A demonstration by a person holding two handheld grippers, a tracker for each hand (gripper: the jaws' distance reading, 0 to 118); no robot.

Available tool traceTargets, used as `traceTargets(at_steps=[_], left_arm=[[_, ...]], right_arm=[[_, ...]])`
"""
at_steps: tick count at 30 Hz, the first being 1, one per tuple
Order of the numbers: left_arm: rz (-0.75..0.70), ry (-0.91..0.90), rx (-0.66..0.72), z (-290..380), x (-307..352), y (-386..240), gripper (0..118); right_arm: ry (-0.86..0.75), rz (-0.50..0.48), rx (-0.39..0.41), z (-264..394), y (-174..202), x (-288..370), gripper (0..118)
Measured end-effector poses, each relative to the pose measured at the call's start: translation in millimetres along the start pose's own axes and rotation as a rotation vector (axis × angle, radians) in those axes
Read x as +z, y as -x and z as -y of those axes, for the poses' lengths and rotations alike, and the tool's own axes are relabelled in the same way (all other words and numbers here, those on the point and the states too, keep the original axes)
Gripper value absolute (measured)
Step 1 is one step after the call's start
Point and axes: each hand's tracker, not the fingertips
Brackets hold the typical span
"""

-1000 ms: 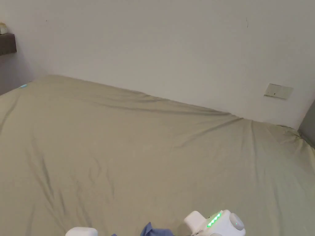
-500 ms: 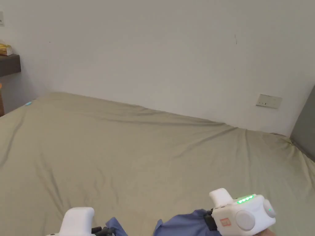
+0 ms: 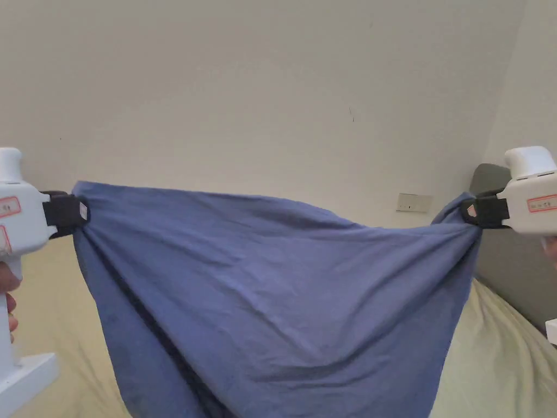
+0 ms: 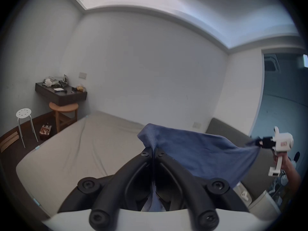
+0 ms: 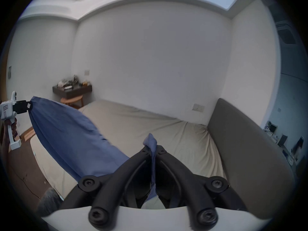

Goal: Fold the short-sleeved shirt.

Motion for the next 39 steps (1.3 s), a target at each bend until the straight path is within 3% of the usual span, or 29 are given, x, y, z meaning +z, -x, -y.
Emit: traceTargets(at_steps=[5,14,25,28,37,39], left_arm=[[-0.024,-0.060,0.029,-57,9,8,0],[-0.065,-0.058,0.008,-88,-3,5,0],[-0.104,-0.002,-0.012,-100,-53,15,0],[-0.121,-0.005,-0.037,-112,-77,5,0],[-0.114,-0.027,-0.107,-167,-179,-24,0],[-0.105,-0.040,-0.113,-179,-202,-26,0]], right_arm=[[-0.078,-0.050,-0.134,-17,-25,44,3],[-0.103,-0.041,-0.097,-44,-27,56,3],[-0.070,-0.033,-0.060,-72,-39,21,3],[-0.064,0.020,0.005,-94,-37,3,3],[-0.108,0.137,0.010,-168,-67,-84,3],[-0.098,0.187,0.045,-178,-68,-98,3]])
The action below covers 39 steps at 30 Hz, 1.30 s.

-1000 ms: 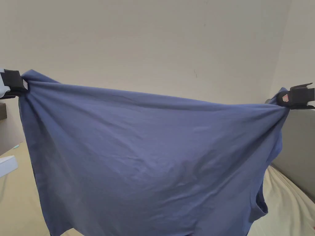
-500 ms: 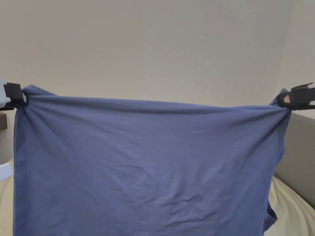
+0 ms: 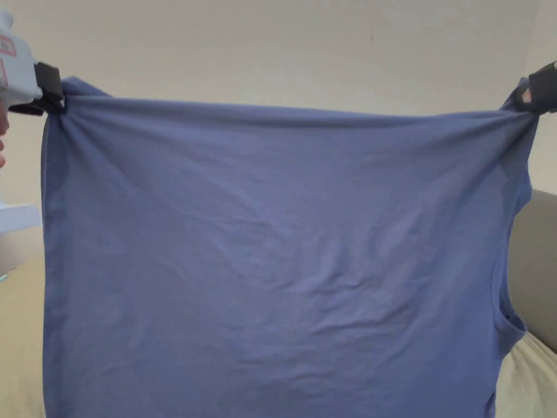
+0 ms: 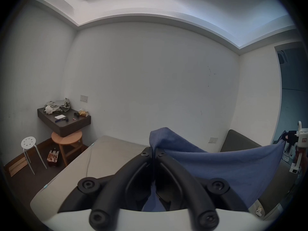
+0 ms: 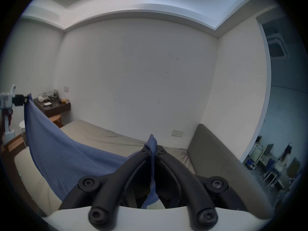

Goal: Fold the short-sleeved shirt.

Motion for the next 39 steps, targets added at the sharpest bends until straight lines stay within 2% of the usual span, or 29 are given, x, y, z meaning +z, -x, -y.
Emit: traceTargets(at_steps=[2,5,9,12,17,21,25,29,31,34,36,39], left_arm=[[0.028,-0.007,0.014,-11,-25,-3,0],[-0.010,0.008,-0.003,-23,-66,-15,0],[-0.048,-0.010,-0.049,-21,-109,-28,0],[-0.061,0.039,-0.006,-9,-133,-27,0],[-0.098,0.018,-0.006,23,-164,-15,0],[-0.162,0.116,0.002,72,-195,-2,0],[-0.163,0.229,-0.098,143,-223,11,0],[-0.156,0.348,-0.019,234,-227,33,0],[-0.169,0.422,-0.005,283,-224,48,0],[-0.184,0.521,0.034,361,-210,74,0],[-0.198,0.585,0.117,407,-194,92,0],[-0.217,0.640,0.214,469,-162,112,0]], right_arm=[[0.008,0.061,0.033,-9,2,-20,3],[-0.005,0.077,0.018,-22,4,-50,3],[-0.032,0.128,0.048,-31,18,-90,3],[-0.023,0.125,0.054,-24,30,-119,3],[0.027,0.094,0.073,10,51,-169,3],[0.159,0.037,0.045,58,68,-221,3],[0.251,0.001,0.082,133,103,-255,3],[0.392,-0.052,0.058,230,133,-275,3],[0.424,-0.080,0.021,283,145,-275,3],[0.526,-0.139,-0.129,368,155,-265,3],[0.595,-0.139,-0.167,423,161,-261,3],[0.698,-0.168,-0.174,491,173,-247,3]])
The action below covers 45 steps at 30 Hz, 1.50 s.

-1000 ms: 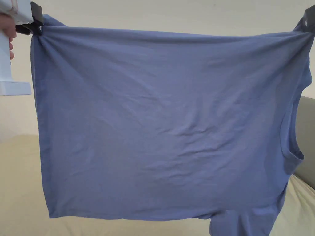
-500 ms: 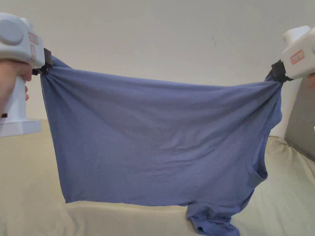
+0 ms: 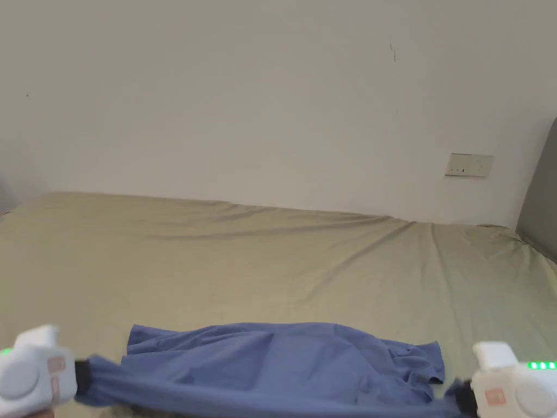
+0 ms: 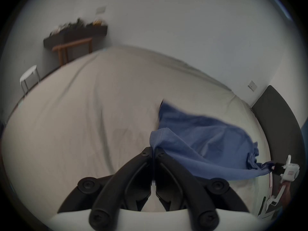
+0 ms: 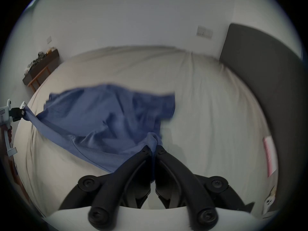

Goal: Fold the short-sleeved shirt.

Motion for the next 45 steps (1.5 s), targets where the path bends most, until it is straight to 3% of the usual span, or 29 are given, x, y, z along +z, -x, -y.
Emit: traceTargets(at_steps=[5,8,10,12,15,20,24,28,30,33,39,41,45], left_arm=[[-0.030,0.097,-0.065,78,-21,29,0],[0.037,0.041,-0.001,84,-11,36,0],[0.029,0.111,-0.020,74,-12,35,0],[0.003,0.095,-0.115,69,0,30,0],[0.037,0.087,-0.182,63,24,33,0],[0.058,0.149,-0.184,80,59,56,0],[0.051,0.227,-0.249,130,77,76,0],[0.116,0.185,-0.117,161,126,97,0],[0.121,0.193,-0.060,173,146,109,0],[0.111,0.248,-0.100,192,171,121,0],[0.098,0.279,-0.107,213,198,121,0],[0.085,0.285,-0.173,219,211,115,0],[0.098,0.300,-0.175,222,234,117,0]], right_arm=[[0.081,-0.002,0.018,73,4,-31,3],[0.051,-0.011,-0.005,85,5,-28,3],[0.088,-0.036,-0.042,80,1,-23,3],[0.100,-0.032,-0.019,79,0,-16,3],[0.116,-0.033,0.091,86,-1,-1,3],[0.125,-0.063,0.111,127,-14,37,3],[0.159,-0.107,0.085,185,-26,59,3],[0.134,-0.189,-0.072,227,-40,96,3],[0.149,-0.179,-0.046,245,-43,112,3],[0.170,-0.189,0.012,276,-41,135,3],[0.193,-0.228,-0.040,309,-45,158,3],[0.194,-0.227,-0.032,313,-44,163,3],[0.222,-0.221,0.015,321,-41,177,3]])
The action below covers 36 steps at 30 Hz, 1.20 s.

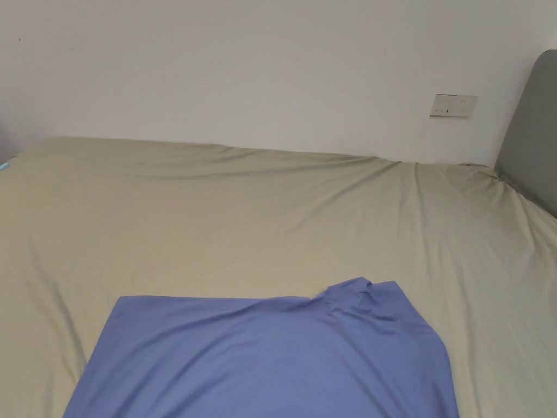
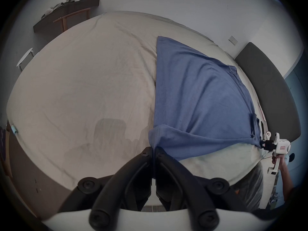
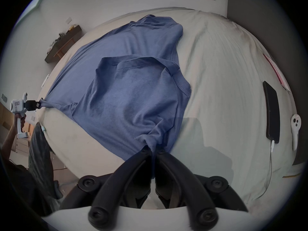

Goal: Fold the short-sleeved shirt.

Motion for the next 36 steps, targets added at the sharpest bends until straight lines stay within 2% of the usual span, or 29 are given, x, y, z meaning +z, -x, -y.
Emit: traceTargets(at_steps=[5,8,12,14,17,18,20,22,23,24,25,26,28,33,36], left_arm=[[0.032,-0.014,0.064,10,27,11,0],[0.017,-0.016,0.014,16,31,0,0],[-0.001,0.040,0.030,17,0,-4,0],[-0.022,0.040,0.003,21,-9,-8,0],[-0.004,0.030,0.032,19,-10,-4,1],[0.025,0.016,0.060,18,-10,-2,10],[0.027,0.004,0.103,17,-8,1,63],[-0.024,-0.009,0.102,18,-12,1,76],[-0.031,-0.013,0.095,18,-11,2,83],[-0.026,-0.017,0.089,18,-9,0,87],[-0.021,-0.018,0.079,17,-5,-2,91],[-0.024,-0.023,0.060,17,0,-5,93],[-0.038,-0.057,0.017,16,13,-8,98],[-0.057,-0.132,-0.029,16,35,-12,110],[-0.025,-0.081,-0.040,18,23,-10,111]], right_arm=[[0.011,-0.038,-0.005,18,-5,28,3],[0.008,-0.064,-0.012,23,-6,38,3],[0.034,-0.032,-0.015,25,-3,14,3],[0.053,-0.010,0.024,27,1,4,4],[0.047,0.000,0.031,26,5,-1,5],[0.044,-0.001,0.026,25,4,-1,6],[0.042,-0.005,0.011,25,2,0,14],[0.032,-0.006,0.007,26,3,0,16],[0.014,0.006,0.014,28,6,1,21],[0.004,0.022,0.027,29,8,3,31],[0.006,0.057,0.050,28,12,7,46],[0.018,0.089,0.054,27,13,11,57],[-0.013,0.116,0.031,28,13,25,67],[-0.221,0.123,-0.066,38,12,69,70],[-0.241,0.044,-0.143,42,14,73,70]])
